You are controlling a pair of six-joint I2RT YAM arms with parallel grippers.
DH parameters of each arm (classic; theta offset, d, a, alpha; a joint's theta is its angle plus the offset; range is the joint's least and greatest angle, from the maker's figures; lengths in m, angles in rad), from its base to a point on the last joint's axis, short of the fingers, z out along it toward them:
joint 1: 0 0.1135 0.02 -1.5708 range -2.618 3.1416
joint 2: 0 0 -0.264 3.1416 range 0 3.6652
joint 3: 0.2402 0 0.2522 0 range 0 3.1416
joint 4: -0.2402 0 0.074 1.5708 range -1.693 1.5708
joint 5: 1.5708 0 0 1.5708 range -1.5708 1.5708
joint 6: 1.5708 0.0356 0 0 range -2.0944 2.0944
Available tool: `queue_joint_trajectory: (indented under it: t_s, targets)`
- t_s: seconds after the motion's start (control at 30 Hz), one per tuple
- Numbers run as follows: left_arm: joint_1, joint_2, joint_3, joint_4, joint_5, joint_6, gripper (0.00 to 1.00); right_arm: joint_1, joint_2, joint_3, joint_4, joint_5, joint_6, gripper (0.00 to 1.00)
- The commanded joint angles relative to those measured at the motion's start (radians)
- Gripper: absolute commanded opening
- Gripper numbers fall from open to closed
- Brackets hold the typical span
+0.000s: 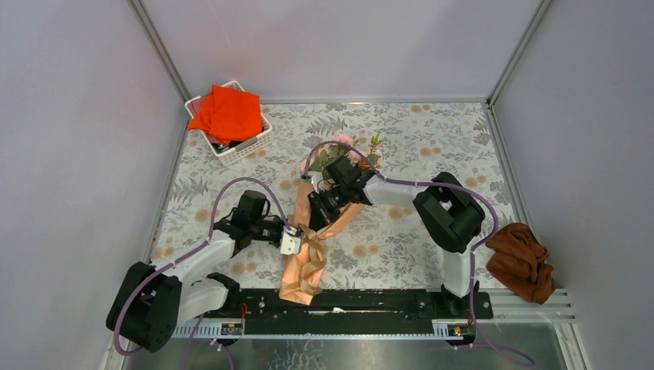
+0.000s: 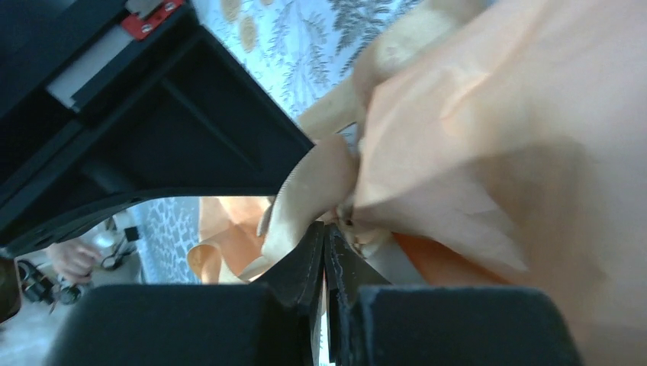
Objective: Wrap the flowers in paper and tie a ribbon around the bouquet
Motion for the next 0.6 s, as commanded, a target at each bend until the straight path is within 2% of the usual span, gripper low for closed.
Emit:
queue_joint_trajectory:
  t_s: [0.0, 0.23, 0.57]
  targets:
    - [0.008, -0.005, 0.012, 0.061, 0.019, -0.016, 0.0, 0.017, -0.038, -0.036, 0.122, -0.13, 0.037, 0.08]
    - [0.017, -0.013, 0.024, 0.035, 0.016, -0.05, 0.0, 0.021, -0.004, -0.049, 0.254, -0.122, 0.123, 0.08]
    - [0.024, -0.015, 0.014, 0.073, 0.009, -0.112, 0.0, 0.031, 0.04, -0.059, 0.23, -0.093, 0.081, 0.16]
